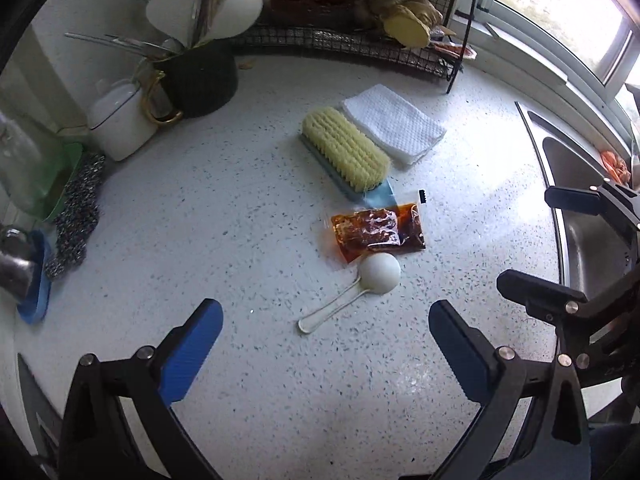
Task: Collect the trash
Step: 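Grasp the white ball-spoon with the left gripper and lift it, then grasp the brown sauce sachet with the right gripper and lift it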
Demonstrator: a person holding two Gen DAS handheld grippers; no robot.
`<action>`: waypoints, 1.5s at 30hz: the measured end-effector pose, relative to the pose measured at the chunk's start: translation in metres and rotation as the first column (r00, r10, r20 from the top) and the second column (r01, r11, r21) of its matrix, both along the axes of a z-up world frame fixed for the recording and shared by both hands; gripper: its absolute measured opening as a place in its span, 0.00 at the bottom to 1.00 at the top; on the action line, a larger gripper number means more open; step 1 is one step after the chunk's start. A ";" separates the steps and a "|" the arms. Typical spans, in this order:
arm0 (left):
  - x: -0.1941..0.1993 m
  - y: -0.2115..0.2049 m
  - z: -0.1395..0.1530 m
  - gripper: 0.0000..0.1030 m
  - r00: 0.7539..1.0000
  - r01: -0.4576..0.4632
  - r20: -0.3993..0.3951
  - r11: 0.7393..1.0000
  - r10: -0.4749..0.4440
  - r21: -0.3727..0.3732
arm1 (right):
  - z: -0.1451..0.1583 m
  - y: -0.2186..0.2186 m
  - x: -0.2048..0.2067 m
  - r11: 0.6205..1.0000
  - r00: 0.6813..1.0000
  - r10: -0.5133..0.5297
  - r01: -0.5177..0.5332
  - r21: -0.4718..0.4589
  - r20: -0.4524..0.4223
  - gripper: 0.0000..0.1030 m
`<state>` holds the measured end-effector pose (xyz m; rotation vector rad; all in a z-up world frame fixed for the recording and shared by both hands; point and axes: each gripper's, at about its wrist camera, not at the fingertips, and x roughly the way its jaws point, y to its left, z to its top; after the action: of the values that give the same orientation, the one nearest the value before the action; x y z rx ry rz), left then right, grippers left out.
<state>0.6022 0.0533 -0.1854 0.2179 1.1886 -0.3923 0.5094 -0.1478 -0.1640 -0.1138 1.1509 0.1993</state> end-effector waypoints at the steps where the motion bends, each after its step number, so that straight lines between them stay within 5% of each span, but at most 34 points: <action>1: 0.003 -0.003 -0.003 0.98 1.000 0.017 -0.007 1.000 -0.017 -0.002 | -0.002 -0.001 0.002 1.000 1.000 -0.010 0.010 -0.008 -0.007 0.99; 10: 0.016 -0.031 -0.029 0.70 0.986 0.158 -0.060 0.987 -0.157 0.009 | -0.014 -0.012 0.012 0.998 0.998 -0.047 0.045 -0.040 -0.042 0.99; 20: 0.012 -0.052 -0.042 0.55 0.981 0.188 -0.047 0.981 -0.187 0.040 | -0.018 -0.029 0.013 0.997 0.995 -0.069 0.068 -0.031 -0.067 0.99; 24: 0.016 -0.050 -0.039 0.27 0.986 0.160 -0.047 0.987 -0.159 0.028 | -0.021 -0.027 0.014 0.998 0.996 -0.056 0.054 -0.028 -0.075 0.99; 32: 0.011 -0.045 -0.037 0.27 0.994 0.092 -0.054 0.996 -0.092 0.007 | -0.020 -0.024 0.008 0.998 0.994 -0.063 0.062 -0.013 -0.087 0.99; 45: 0.006 0.035 -0.013 0.27 0.989 -0.144 -0.041 0.989 0.142 -0.033 | -0.016 0.019 0.032 0.997 0.996 0.078 -0.077 0.008 -0.053 0.99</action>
<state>0.6078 0.0878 -0.1982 0.0932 1.2258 -0.2931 0.5410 -0.1286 -0.1796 -0.1489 1.1995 0.2756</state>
